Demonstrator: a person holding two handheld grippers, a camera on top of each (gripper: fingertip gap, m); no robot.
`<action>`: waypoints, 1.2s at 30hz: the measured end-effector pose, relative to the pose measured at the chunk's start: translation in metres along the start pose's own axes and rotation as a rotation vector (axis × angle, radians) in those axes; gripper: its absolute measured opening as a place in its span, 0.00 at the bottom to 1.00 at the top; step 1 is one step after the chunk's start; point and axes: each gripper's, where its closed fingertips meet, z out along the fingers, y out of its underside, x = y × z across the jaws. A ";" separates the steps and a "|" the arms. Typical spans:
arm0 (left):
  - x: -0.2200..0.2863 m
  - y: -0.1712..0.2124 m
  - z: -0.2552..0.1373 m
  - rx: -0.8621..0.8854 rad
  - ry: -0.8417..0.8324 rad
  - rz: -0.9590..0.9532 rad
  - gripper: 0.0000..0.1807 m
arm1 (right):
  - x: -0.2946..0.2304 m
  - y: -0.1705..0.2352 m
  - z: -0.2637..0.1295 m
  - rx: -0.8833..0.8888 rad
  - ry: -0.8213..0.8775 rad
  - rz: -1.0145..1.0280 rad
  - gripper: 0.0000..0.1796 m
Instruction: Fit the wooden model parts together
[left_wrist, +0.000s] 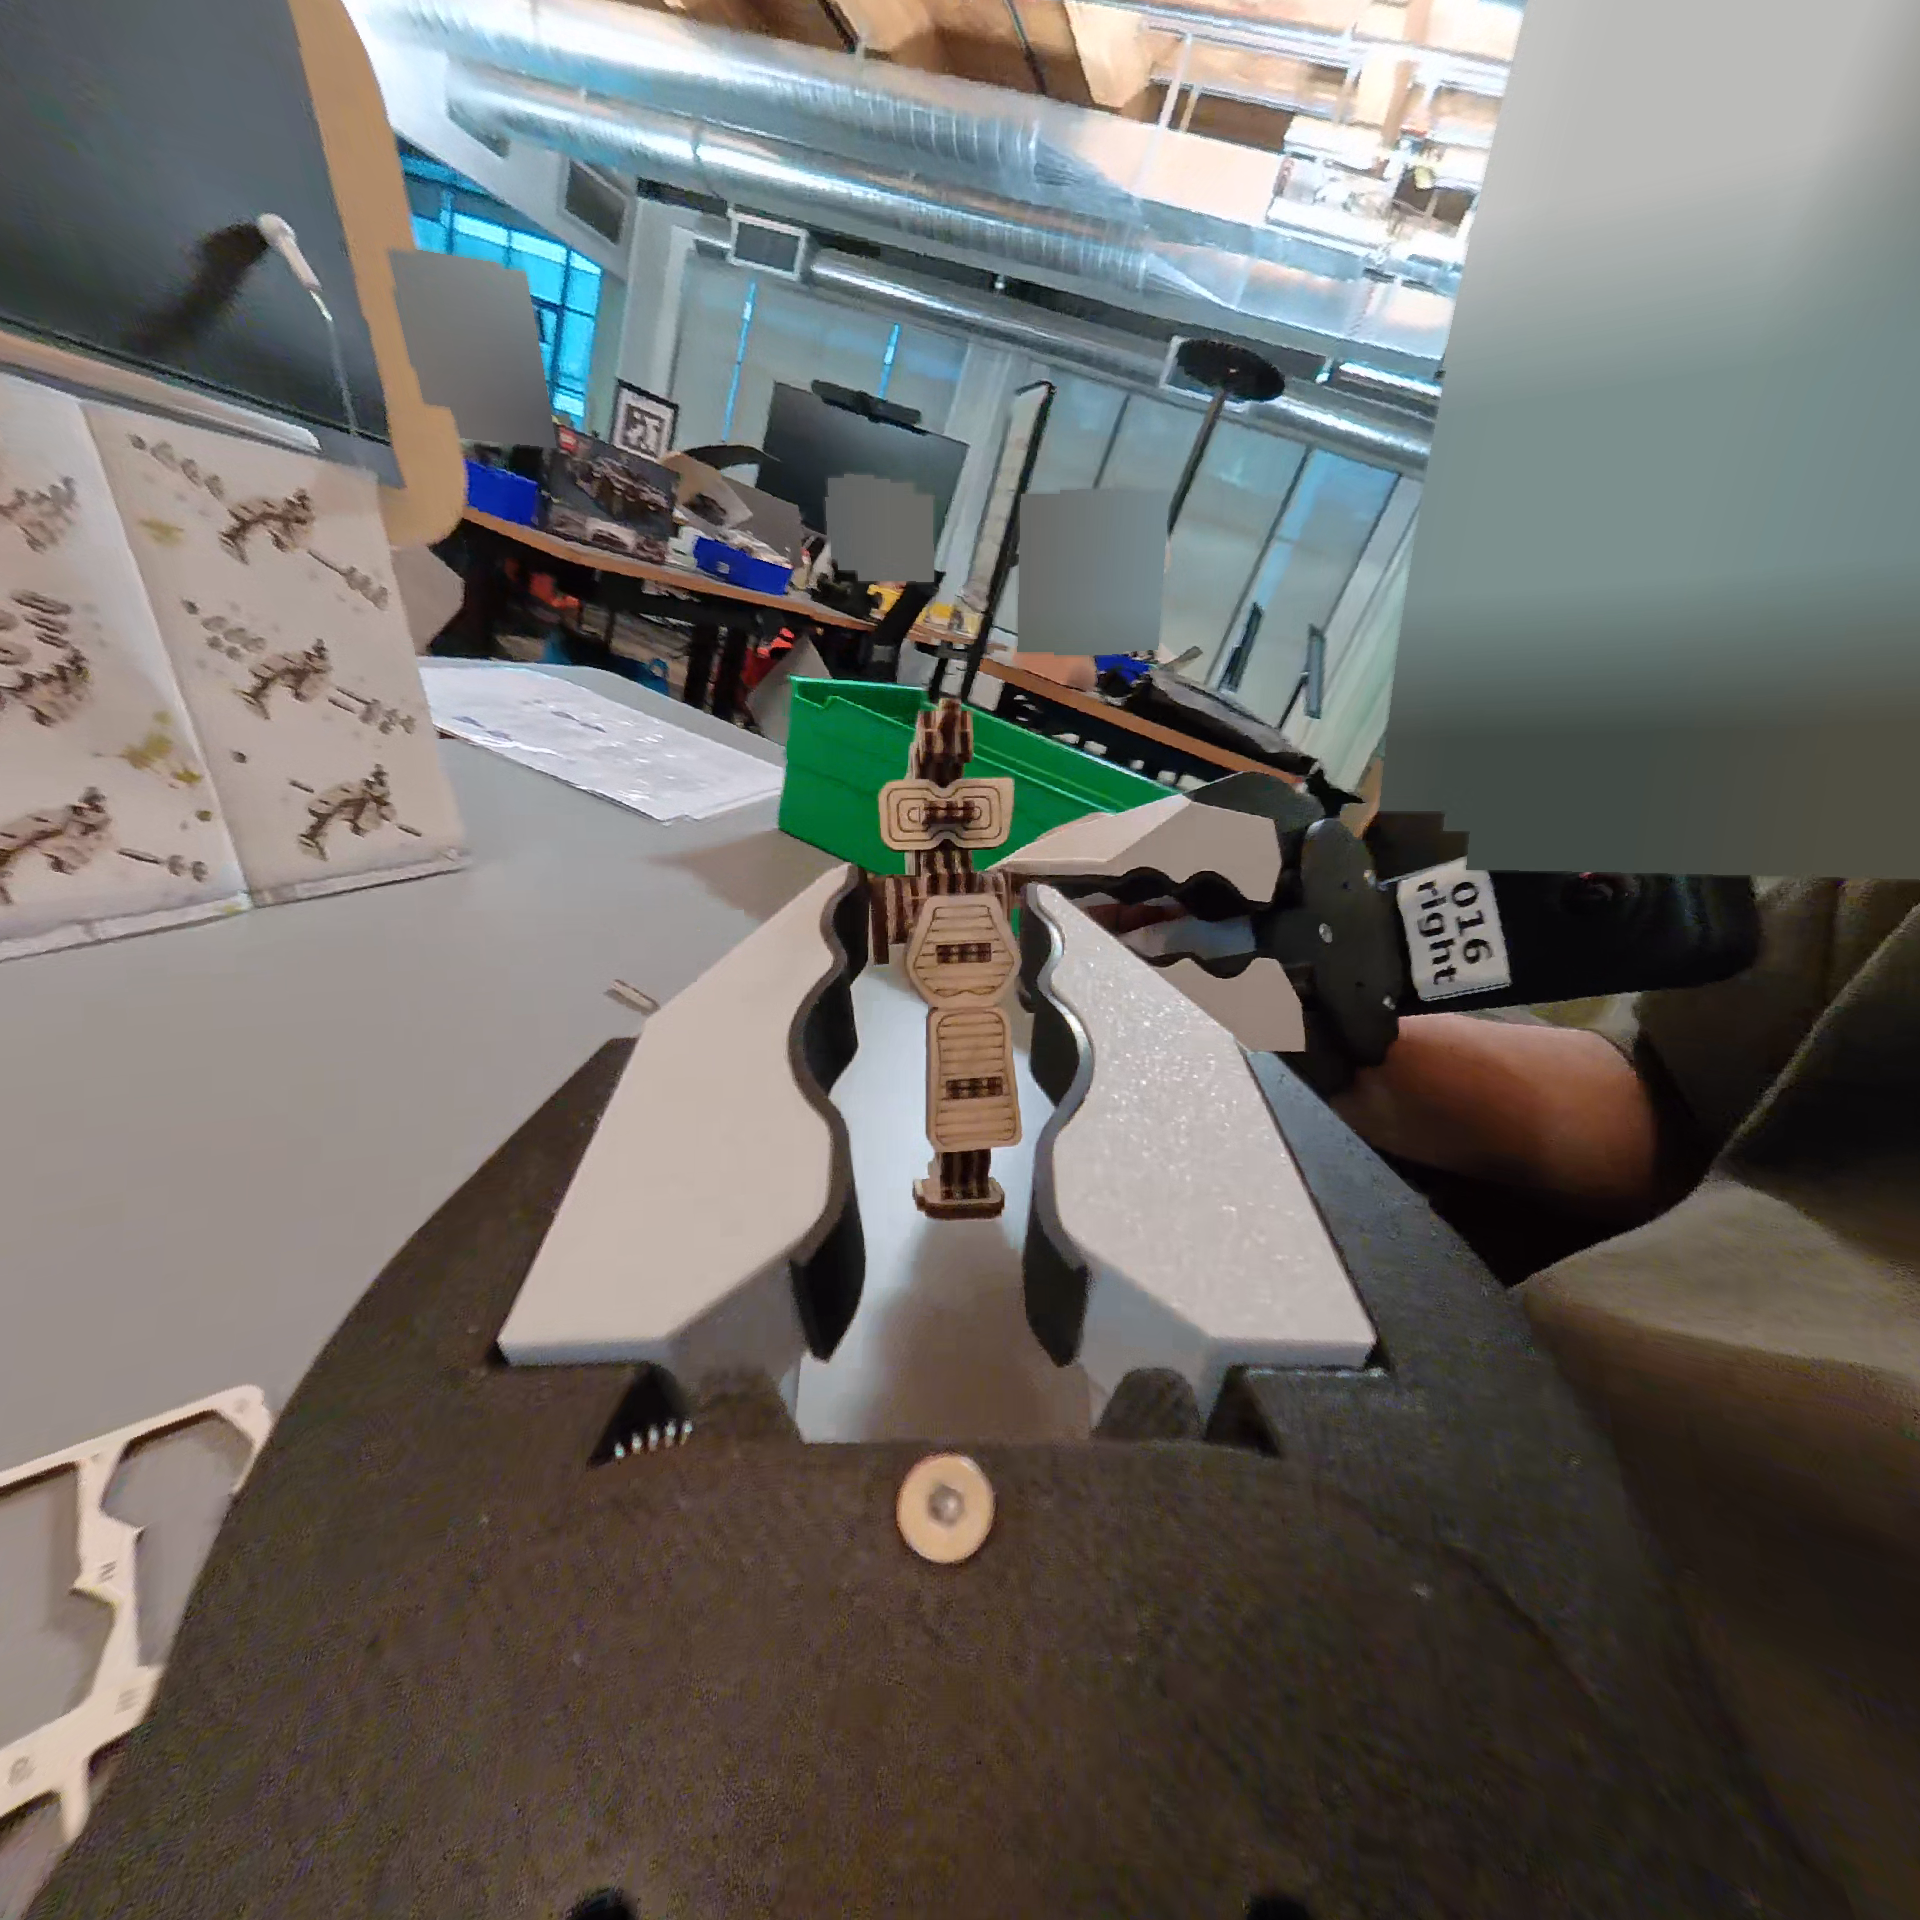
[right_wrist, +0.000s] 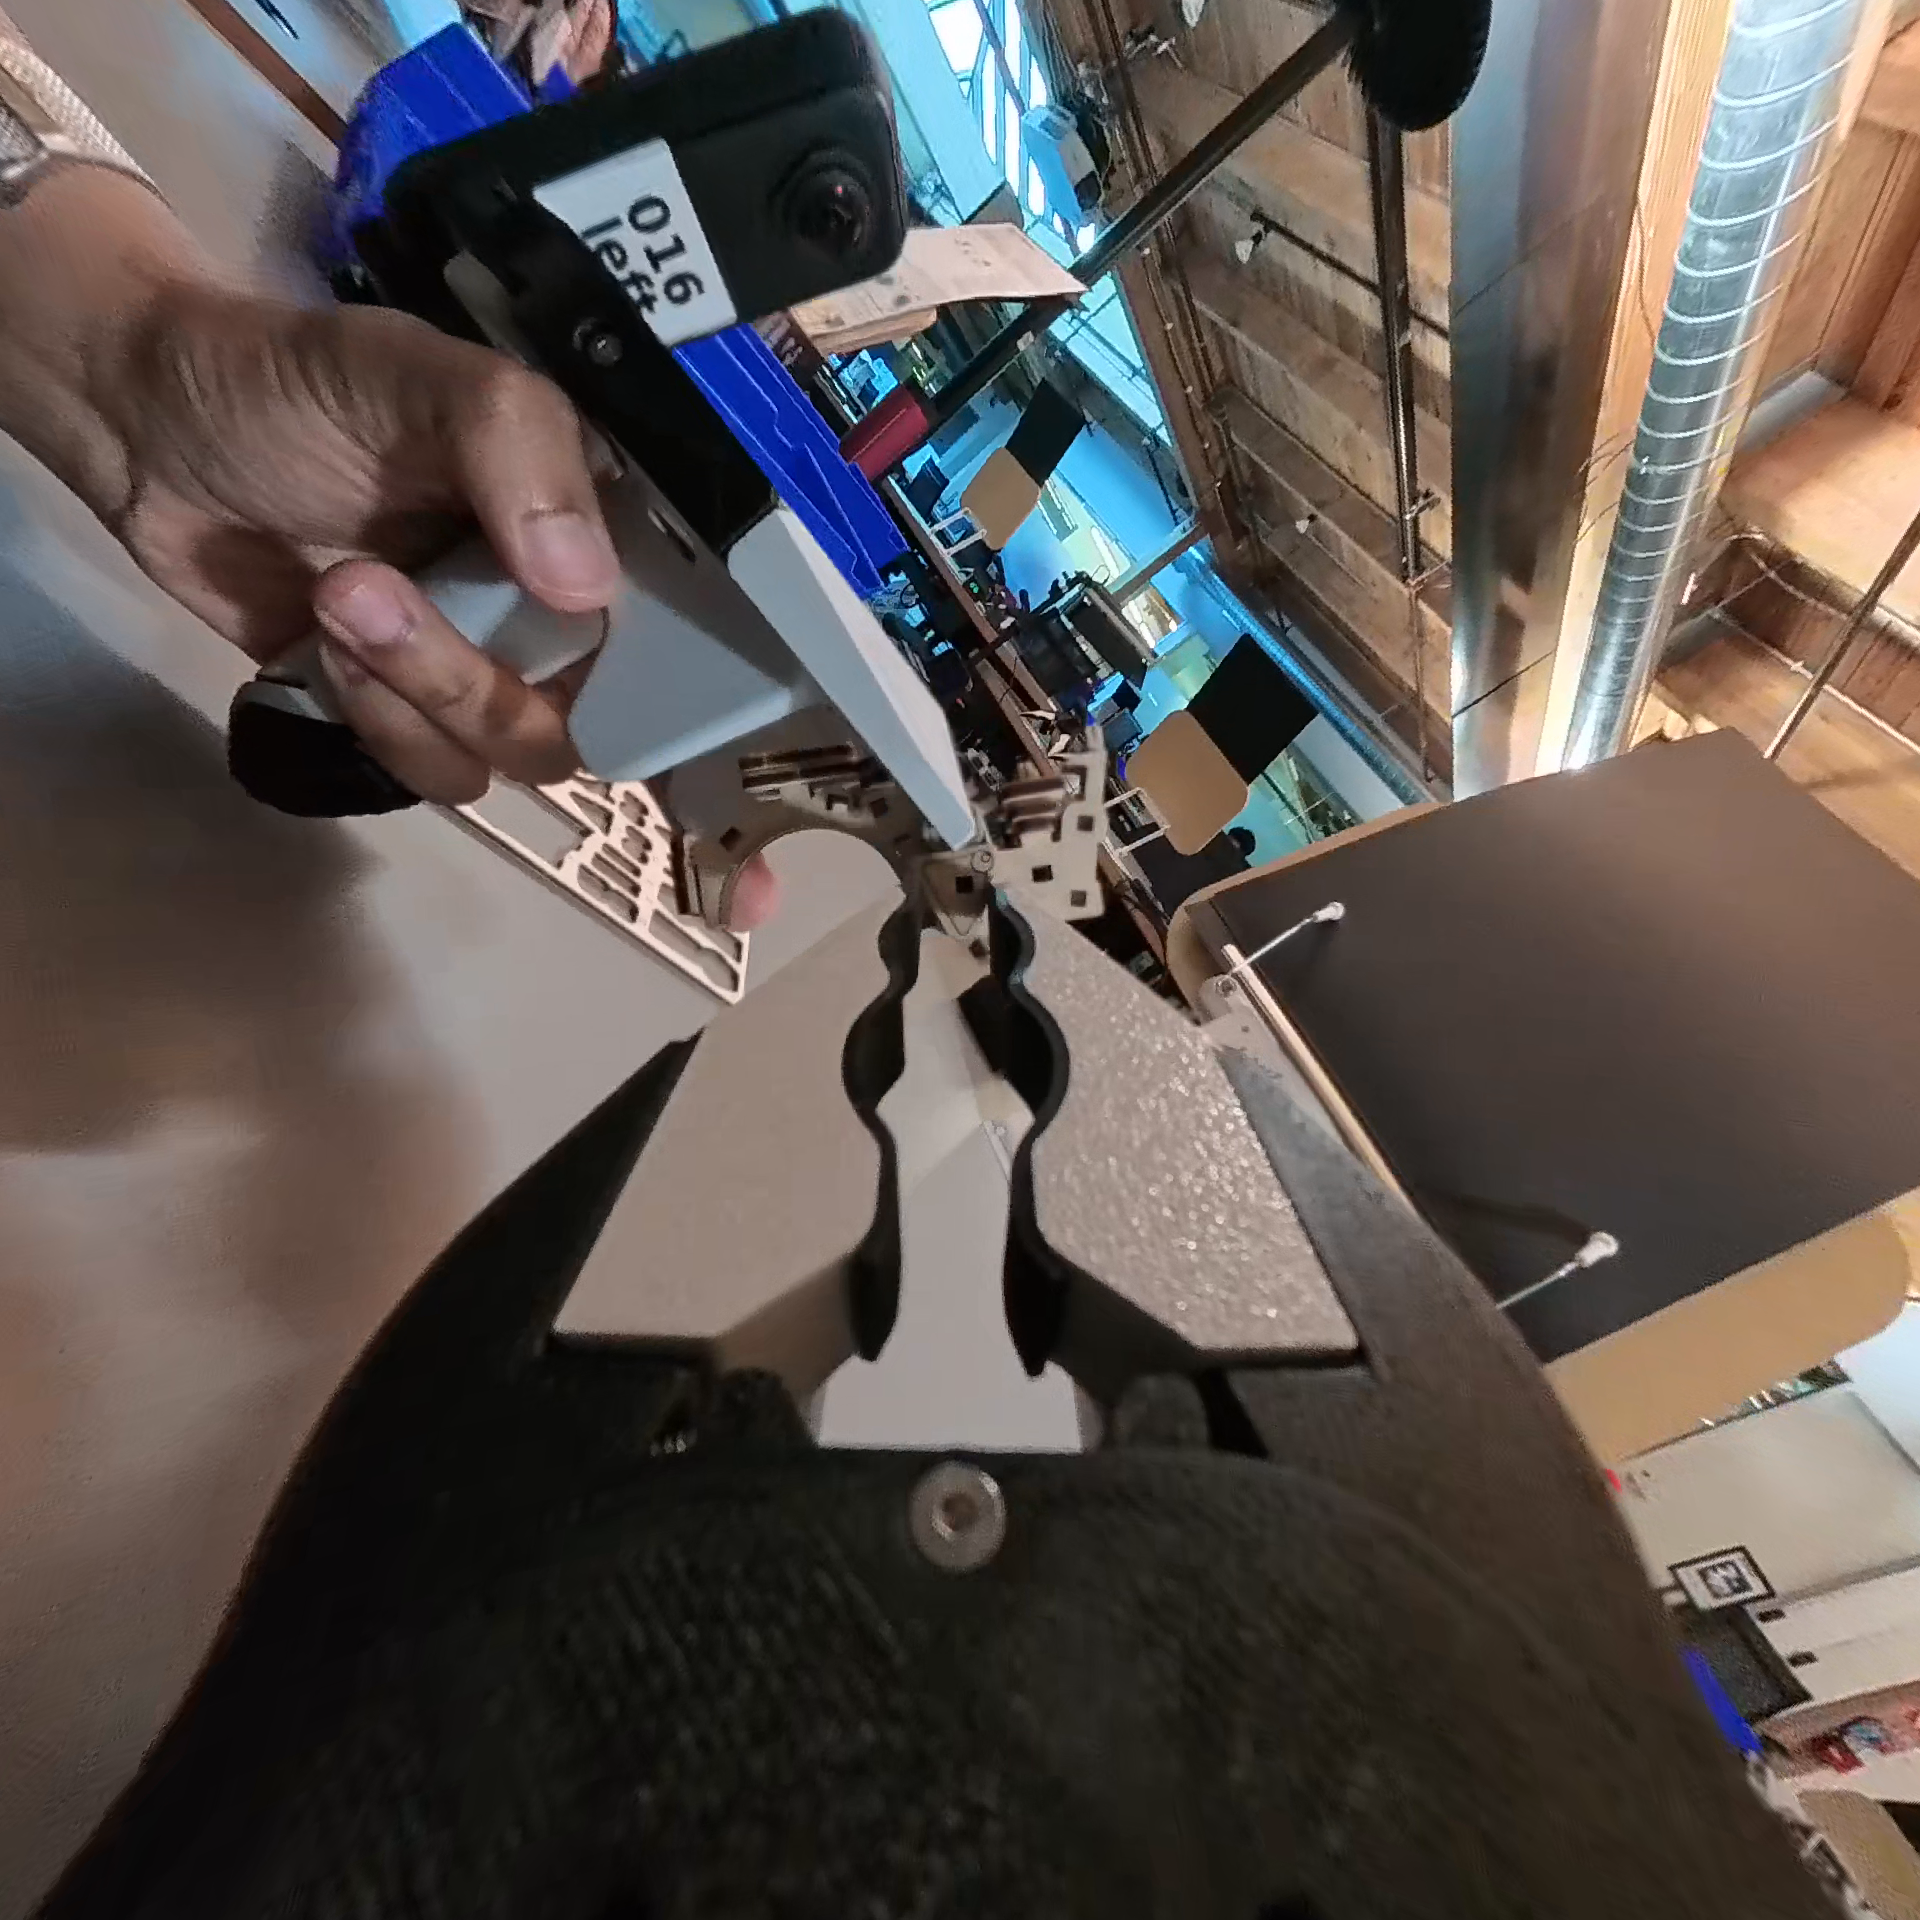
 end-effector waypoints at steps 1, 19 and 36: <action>0.000 0.000 0.001 0.000 0.022 -0.031 0.14 | 0.001 0.001 -0.001 -0.006 0.003 0.002 0.06; 0.007 0.020 0.013 -0.152 0.259 -0.291 0.18 | -0.001 0.003 -0.018 -0.020 0.003 -0.095 0.06; 0.036 0.033 -0.019 -0.368 0.600 -0.462 0.14 | -0.029 -0.025 -0.023 0.114 -0.177 0.030 0.06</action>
